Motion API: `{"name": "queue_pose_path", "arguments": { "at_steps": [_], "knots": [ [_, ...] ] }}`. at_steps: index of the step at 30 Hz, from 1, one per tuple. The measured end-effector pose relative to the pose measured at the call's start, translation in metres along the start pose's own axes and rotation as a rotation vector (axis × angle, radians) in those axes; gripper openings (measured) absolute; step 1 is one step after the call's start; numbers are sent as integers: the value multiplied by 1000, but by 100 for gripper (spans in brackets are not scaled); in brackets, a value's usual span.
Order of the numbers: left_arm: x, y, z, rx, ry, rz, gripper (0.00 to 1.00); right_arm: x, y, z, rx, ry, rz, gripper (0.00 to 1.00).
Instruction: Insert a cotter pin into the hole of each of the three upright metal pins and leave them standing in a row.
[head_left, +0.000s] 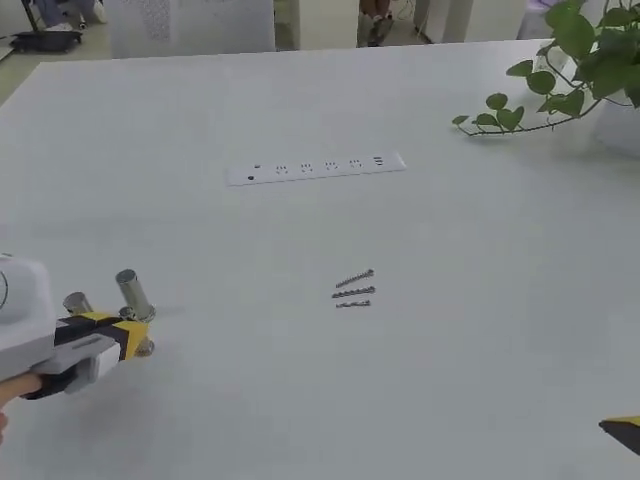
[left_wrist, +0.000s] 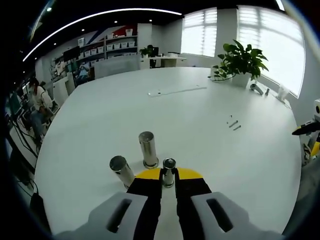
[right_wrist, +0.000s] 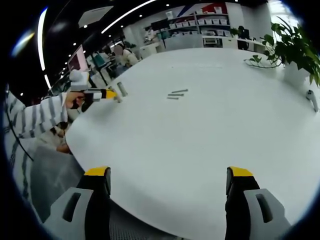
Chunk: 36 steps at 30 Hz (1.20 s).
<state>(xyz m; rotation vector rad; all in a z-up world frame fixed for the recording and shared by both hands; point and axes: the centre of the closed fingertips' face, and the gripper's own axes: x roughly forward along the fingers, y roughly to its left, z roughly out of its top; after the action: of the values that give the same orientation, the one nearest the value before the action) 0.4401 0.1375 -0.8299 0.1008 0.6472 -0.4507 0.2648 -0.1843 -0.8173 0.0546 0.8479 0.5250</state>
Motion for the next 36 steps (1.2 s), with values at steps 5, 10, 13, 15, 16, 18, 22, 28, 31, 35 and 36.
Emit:
{"name": "queue_pose_path", "arguments": {
  "at_steps": [5, 10, 13, 15, 16, 18, 22, 28, 31, 35, 36],
  "knots": [
    [-1, -1, 0, 18, 18, 4, 7, 0, 2, -2, 4, 5, 5, 97],
    [-2, 0, 0, 14, 24, 36, 7, 1, 1, -2, 5, 6, -3, 97],
    [-2, 0, -1, 0, 28, 46, 7, 1, 2, -1, 4, 1, -1, 97],
    [-3, 0, -1, -23, 33, 49, 7, 1, 2, -1, 0, 2, -1, 97],
    [-3, 0, -1, -35, 33, 49, 7, 1, 2, -1, -1, 1, -1, 97],
    [-4, -1, -2, -72, 33, 51, 7, 2, 3, -1, 4, -2, 1, 97],
    [-11, -1, -3, -80, 38, 76, 7, 2, 6, 2, 8, -16, 8, 98],
    [-24, -6, -2, -71, 29, 110, 7, 3, 9, 4, -13, -25, 18, 98],
    [-31, -11, -3, -81, 26, 109, 7, 2, 10, 7, -28, -31, 17, 98],
    [-40, -21, -6, -110, 28, 108, 7, 0, 11, 14, -48, -46, 23, 98],
    [-42, -24, -8, -124, 36, 115, 7, 0, 11, 15, -51, -49, 23, 98]
  ]
}}
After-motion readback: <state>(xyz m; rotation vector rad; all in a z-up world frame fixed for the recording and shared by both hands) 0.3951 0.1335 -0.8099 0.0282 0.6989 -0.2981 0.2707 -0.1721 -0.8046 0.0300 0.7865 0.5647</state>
